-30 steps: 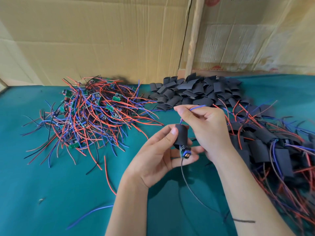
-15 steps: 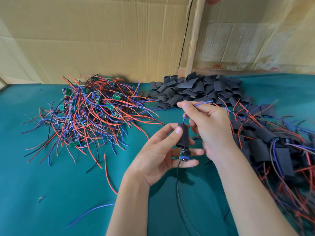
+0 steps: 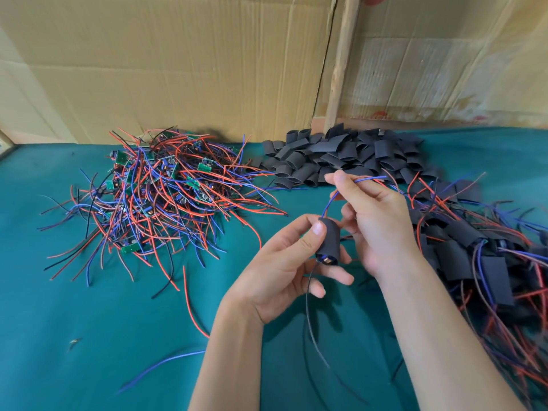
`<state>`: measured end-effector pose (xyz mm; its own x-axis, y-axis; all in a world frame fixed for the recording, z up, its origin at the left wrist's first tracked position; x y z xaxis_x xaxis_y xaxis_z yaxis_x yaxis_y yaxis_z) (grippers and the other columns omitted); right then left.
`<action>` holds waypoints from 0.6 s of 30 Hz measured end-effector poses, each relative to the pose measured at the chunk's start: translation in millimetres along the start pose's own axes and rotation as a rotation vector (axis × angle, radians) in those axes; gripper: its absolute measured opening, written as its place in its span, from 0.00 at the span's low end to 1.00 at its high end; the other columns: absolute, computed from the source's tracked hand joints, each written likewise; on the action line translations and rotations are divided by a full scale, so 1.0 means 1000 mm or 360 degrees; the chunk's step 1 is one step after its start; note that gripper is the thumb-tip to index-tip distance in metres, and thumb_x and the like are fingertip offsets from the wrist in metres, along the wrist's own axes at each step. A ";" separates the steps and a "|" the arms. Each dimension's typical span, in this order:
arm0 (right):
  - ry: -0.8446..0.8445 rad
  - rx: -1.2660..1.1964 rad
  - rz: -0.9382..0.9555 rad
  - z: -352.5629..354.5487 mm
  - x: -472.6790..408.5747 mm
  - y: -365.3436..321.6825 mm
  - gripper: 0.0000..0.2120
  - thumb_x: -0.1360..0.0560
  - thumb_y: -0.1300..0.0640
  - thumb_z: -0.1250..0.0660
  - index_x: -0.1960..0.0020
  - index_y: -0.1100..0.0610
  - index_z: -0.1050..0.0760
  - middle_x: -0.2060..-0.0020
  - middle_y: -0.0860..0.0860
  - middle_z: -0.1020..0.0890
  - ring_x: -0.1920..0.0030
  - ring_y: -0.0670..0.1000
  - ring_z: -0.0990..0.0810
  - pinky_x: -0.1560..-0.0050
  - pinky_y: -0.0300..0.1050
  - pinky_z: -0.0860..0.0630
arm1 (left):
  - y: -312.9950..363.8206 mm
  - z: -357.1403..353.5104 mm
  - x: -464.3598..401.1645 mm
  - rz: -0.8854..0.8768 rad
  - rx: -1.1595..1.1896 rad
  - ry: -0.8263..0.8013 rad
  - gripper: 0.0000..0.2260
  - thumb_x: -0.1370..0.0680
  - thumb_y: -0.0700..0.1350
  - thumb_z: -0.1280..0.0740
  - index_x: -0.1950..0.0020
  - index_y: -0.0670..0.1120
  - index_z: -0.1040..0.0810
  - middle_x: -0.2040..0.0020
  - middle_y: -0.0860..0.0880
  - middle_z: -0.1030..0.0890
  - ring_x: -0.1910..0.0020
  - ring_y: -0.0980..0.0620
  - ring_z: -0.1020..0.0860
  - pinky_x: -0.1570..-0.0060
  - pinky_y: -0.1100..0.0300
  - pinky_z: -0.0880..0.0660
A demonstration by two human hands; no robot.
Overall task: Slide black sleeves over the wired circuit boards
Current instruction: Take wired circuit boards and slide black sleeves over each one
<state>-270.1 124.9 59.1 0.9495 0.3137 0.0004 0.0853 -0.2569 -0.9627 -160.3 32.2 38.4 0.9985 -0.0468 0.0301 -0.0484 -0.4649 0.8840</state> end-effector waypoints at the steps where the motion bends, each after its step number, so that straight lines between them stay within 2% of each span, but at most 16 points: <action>1: 0.0026 -0.0011 0.0005 0.001 0.000 0.000 0.06 0.23 0.52 0.27 0.57 0.50 0.12 0.67 0.45 0.22 0.70 0.47 0.39 0.68 0.40 0.42 | 0.000 0.000 0.000 0.0012 -0.0011 -0.0015 0.24 0.24 0.57 0.33 0.36 0.42 0.28 0.55 0.43 0.17 0.62 0.49 0.15 0.76 0.67 0.26; 7: 0.0167 -0.0049 0.0058 0.013 -0.005 -0.008 0.07 0.22 0.53 0.27 0.56 0.54 0.13 0.65 0.49 0.20 0.72 0.47 0.38 0.73 0.38 0.41 | -0.003 0.003 0.000 0.0054 -0.0078 -0.0029 0.23 0.20 0.52 0.36 0.33 0.37 0.33 0.54 0.42 0.17 0.62 0.48 0.16 0.74 0.65 0.25; 9: 0.0053 0.0088 0.0015 0.013 -0.006 -0.009 0.09 0.22 0.50 0.28 0.54 0.54 0.14 0.63 0.49 0.17 0.71 0.47 0.29 0.71 0.39 0.34 | -0.002 0.004 -0.003 0.0004 -0.0075 0.0030 0.22 0.19 0.51 0.35 0.33 0.37 0.31 0.53 0.42 0.17 0.62 0.48 0.16 0.73 0.65 0.25; 12: -0.0311 0.0448 -0.0136 0.004 -0.003 -0.004 0.08 0.23 0.48 0.27 0.52 0.52 0.15 0.57 0.49 0.13 0.64 0.48 0.18 0.63 0.45 0.25 | 0.000 0.008 -0.008 -0.0117 -0.0097 0.0249 0.18 0.20 0.50 0.33 0.34 0.41 0.28 0.49 0.41 0.15 0.62 0.47 0.16 0.72 0.65 0.26; 14: -0.0522 0.0648 -0.0225 -0.005 0.004 0.001 0.08 0.25 0.51 0.25 0.47 0.51 0.16 0.58 0.50 0.13 0.64 0.47 0.18 0.62 0.44 0.24 | -0.002 0.013 -0.011 -0.0185 -0.0198 0.0416 0.18 0.20 0.47 0.33 0.32 0.44 0.30 0.49 0.40 0.14 0.60 0.45 0.15 0.71 0.63 0.24; 16: -0.0549 0.0792 -0.0280 -0.009 0.009 0.003 0.09 0.26 0.53 0.24 0.45 0.49 0.16 0.59 0.53 0.12 0.65 0.47 0.19 0.62 0.44 0.24 | -0.004 0.015 -0.013 -0.0231 -0.0327 0.0508 0.17 0.19 0.42 0.33 0.32 0.44 0.32 0.53 0.40 0.14 0.60 0.44 0.14 0.69 0.61 0.22; 18: -0.0512 0.0785 -0.0295 -0.009 0.013 0.000 0.07 0.26 0.57 0.24 0.49 0.51 0.15 0.62 0.54 0.13 0.68 0.47 0.20 0.63 0.44 0.24 | -0.005 0.014 -0.014 -0.0252 -0.0421 0.0535 0.17 0.20 0.41 0.32 0.33 0.46 0.32 0.56 0.40 0.14 0.62 0.44 0.14 0.67 0.60 0.20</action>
<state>-255.3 120.2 61.7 0.7872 0.5922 0.1719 0.0173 0.2574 -0.9661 -174.6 22.9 27.4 0.9485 0.3166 -0.0042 0.0707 -0.1991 0.9774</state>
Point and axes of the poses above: each hand's wrist, its own x-axis away from the middle knuckle, its own z-axis out of the back of the hand, y = z × x, the point moved 4 cm from there along -x, towards the middle knuckle
